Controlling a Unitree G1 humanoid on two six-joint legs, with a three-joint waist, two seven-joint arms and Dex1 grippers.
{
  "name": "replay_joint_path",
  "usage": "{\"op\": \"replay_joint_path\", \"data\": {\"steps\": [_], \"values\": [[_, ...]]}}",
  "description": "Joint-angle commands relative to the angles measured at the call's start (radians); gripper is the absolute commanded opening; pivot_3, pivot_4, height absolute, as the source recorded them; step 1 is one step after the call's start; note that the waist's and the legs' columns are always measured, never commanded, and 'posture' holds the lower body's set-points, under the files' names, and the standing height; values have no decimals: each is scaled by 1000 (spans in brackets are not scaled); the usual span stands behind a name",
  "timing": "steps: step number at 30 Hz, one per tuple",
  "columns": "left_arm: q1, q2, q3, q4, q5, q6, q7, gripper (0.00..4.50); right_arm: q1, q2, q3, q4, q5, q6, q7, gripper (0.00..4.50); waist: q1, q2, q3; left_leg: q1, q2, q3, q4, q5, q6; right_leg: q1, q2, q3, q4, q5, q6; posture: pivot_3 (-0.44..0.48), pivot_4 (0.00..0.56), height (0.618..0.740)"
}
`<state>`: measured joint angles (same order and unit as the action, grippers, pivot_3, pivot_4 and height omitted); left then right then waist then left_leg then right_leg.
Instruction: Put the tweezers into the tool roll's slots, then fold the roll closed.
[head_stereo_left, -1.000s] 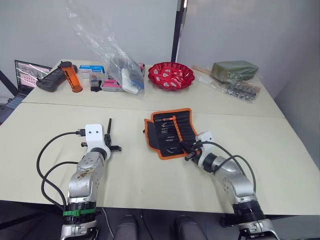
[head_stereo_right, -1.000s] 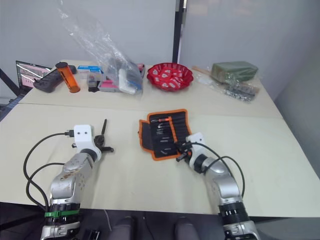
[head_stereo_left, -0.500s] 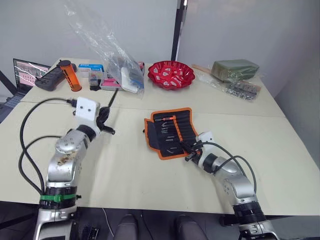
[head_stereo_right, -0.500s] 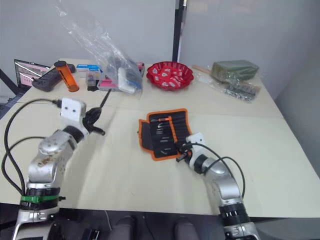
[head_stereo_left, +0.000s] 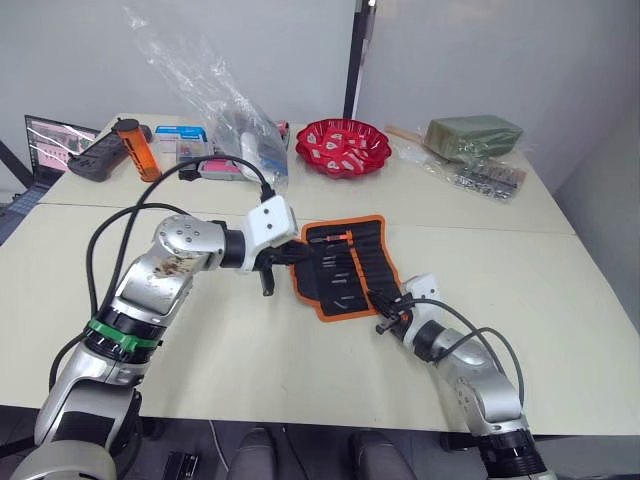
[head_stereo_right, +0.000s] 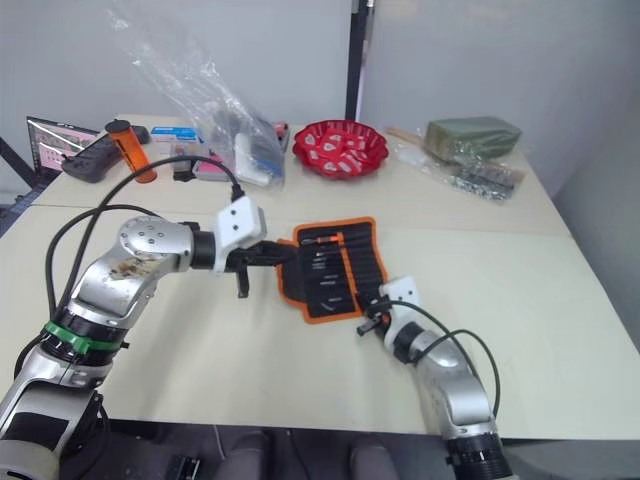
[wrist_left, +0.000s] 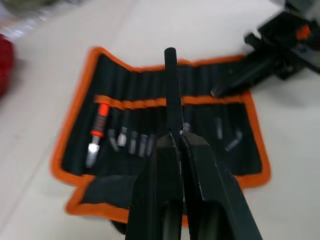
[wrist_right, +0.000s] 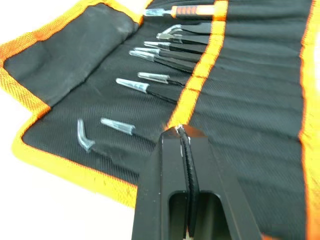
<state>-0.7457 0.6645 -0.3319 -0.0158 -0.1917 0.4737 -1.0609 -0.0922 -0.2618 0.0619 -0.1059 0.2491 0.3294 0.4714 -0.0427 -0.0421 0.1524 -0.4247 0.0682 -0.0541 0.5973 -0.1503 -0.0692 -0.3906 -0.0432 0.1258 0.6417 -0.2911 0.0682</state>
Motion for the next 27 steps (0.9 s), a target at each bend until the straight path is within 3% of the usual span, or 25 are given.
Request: {"op": "replay_joint_path", "data": {"steps": [1, 9, 22, 27], "values": [[-76, -10, -49, 46, 65, -4, -36, 16, 58, 9, -4, 1, -16, 50, -47, 0, 0, 0, 0, 0, 0, 0, 0, 0, 0, 0, 0, 0, 0, 0, 0, 0, 150, 729], [-111, -16, -130, 98, 138, -38, -147, 16, 111, 23, 2, -58, -15, 63, -92, 0, 0, 0, 0, -1, 0, 0, 0, 0, 0, -1, 0, 0, 0, -1, 0, 0, 150, 729], [-136, -89, -146, 196, 237, -69, -138, 16, 110, 65, -24, -73, 45, 104, -112, 0, 0, 0, 0, -1, 0, 0, 0, 0, 1, -1, 0, 0, 1, -1, 0, 0, 150, 729], [-155, -160, -133, 277, 246, -117, -97, 16, 112, 61, 5, -88, 45, 140, -90, 0, 3, 0, 0, -1, 0, -1, 0, 0, 1, 0, 0, 0, 1, -1, 0, 0, 150, 729]]}}
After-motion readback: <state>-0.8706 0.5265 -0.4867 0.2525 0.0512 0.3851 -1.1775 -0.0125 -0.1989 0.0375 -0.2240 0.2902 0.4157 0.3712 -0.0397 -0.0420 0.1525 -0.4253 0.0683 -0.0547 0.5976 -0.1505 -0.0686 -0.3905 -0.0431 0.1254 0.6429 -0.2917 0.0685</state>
